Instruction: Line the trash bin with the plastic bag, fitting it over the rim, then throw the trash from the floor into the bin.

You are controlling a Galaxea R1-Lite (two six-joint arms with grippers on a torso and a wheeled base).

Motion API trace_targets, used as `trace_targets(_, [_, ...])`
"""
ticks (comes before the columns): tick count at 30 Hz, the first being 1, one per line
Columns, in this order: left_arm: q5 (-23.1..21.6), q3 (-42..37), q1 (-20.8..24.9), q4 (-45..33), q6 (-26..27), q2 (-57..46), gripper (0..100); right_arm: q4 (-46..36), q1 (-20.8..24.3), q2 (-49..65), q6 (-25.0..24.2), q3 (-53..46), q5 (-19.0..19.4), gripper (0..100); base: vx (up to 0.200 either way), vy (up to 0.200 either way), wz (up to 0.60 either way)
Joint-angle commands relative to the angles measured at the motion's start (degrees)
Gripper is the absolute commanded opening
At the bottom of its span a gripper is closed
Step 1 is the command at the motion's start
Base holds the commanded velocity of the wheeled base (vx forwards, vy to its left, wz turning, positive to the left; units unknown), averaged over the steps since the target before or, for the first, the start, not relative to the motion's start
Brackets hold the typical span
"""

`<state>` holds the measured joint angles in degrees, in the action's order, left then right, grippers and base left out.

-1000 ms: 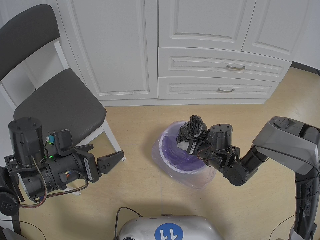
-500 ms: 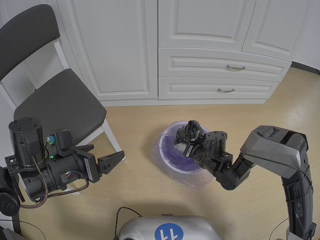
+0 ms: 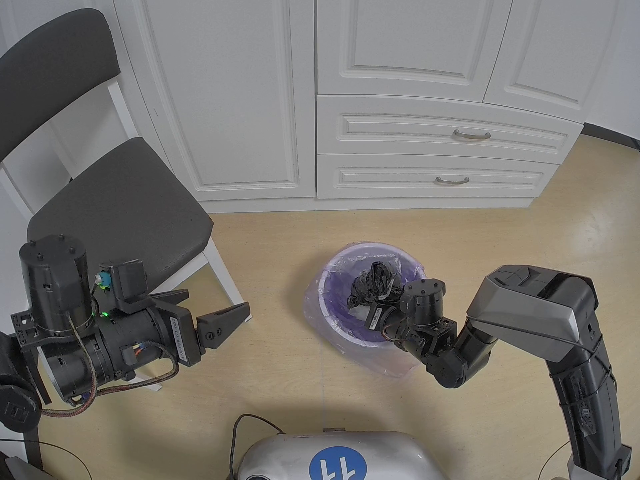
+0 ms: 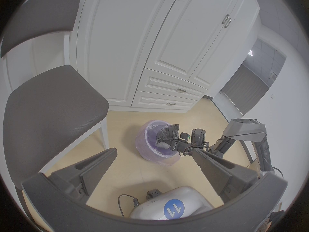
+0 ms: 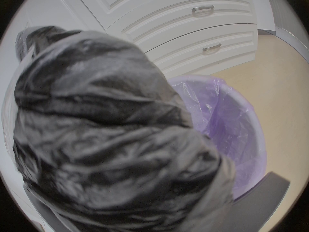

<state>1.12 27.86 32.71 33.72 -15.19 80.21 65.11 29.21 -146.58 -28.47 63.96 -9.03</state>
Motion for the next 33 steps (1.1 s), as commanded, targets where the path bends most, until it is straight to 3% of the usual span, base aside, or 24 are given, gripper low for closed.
trace_targets(1, [0.1, 0.0, 0.0, -0.1, 0.0, 0.2, 100, 0.0, 0.0, -0.9, -0.1, 0.0, 0.2, 0, 0.000, 0.000, 0.00])
trace_targets(11, [0.0, -0.1, 0.0, 0.0, 0.0, 0.0, 100, -0.9, 0.1, 3.8, -0.1, -1.3, 0.2, 0, 0.000, 0.000, 0.00])
trace_targets(15, [0.1, 0.0, 0.0, 0.0, 0.0, -0.1, 100, -6.3, 0.1, 7.6, -1.0, -0.8, 0.2, 0, 0.000, 0.000, 0.00])
trace_targets(17, [0.1, 0.0, 0.0, 0.0, 0.0, -0.1, 100, -9.6, 0.1, 8.3, -5.5, 0.7, 0.8, 0, 0.000, 0.000, 0.00])
trace_targets(22, [0.1, 0.0, 0.0, 0.0, 0.0, 0.2, 100, -15.7, 0.0, 5.5, -7.3, 5.0, 0.2, 0, 0.000, 0.000, 0.00])
trace_targets(33, [0.0, -0.1, 0.0, 0.2, 0.0, 0.9, 100, -14.7, -0.5, 1.6, -8.8, 7.7, 0.0, 0, 0.000, 0.000, 0.00])
